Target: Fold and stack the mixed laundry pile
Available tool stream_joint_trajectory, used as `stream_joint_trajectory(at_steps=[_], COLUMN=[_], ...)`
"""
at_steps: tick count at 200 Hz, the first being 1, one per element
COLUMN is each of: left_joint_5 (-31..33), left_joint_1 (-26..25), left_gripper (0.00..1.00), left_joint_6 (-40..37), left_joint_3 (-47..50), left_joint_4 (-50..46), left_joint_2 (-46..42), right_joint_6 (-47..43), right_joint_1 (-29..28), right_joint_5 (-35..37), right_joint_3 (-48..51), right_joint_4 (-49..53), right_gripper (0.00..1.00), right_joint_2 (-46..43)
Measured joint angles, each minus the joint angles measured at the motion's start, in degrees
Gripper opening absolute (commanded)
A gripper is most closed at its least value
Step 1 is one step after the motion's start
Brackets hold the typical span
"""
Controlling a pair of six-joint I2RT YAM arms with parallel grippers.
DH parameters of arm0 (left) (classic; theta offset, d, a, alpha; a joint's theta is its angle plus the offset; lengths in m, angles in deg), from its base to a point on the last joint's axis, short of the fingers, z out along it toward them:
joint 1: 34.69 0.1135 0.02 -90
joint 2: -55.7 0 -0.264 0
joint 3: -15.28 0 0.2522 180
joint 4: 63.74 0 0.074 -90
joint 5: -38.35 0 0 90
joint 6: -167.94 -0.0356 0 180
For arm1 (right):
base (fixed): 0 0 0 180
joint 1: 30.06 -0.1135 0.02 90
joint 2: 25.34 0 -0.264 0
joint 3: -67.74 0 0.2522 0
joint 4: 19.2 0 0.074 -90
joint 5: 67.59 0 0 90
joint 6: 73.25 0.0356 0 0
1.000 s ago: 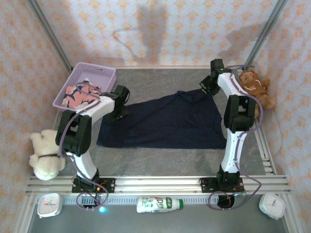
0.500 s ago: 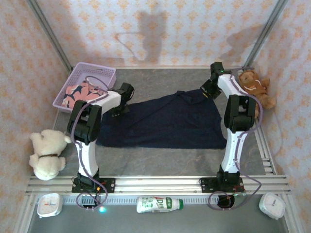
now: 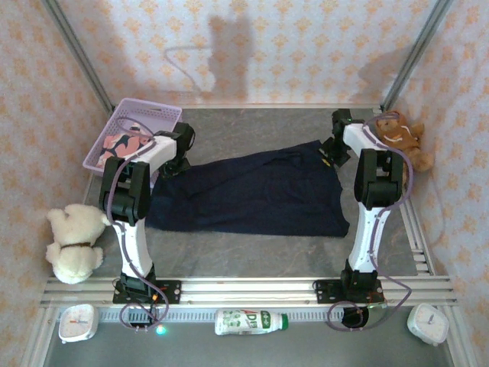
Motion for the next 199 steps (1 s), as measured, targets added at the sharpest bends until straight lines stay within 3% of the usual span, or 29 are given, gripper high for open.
stream_joint_trajectory(at_steps=[41, 90, 161, 199], left_joint_5=[-3.3, -4.6, -3.0, -3.1], left_joint_1=[-3.6, -14.6, -15.7, -15.7], left_gripper=[0.52, 0.51, 0.34, 0.36], left_joint_6=[-0.5, -0.1, 1.6, 3.4], left_joint_3=[2.5, 7.0, 11.3, 11.2], left_joint_4=[-1.4, -2.1, -2.1, -2.0], left_joint_2=[-6.3, -15.7, -10.3, -5.7], right_joint_6=[-0.5, -0.7, -0.9, -0.9], right_joint_1=[0.0, 0.0, 0.2, 0.6], right_joint_5=[0.9, 1.3, 1.5, 1.5], right_joint_3=[0.0, -0.1, -0.1, -0.1], right_joint_4=[0.3, 0.9, 1.1, 1.4], right_gripper=[0.0, 0.0, 0.0, 0.0], right_joint_2=[0.0, 0.0, 0.0, 0.0])
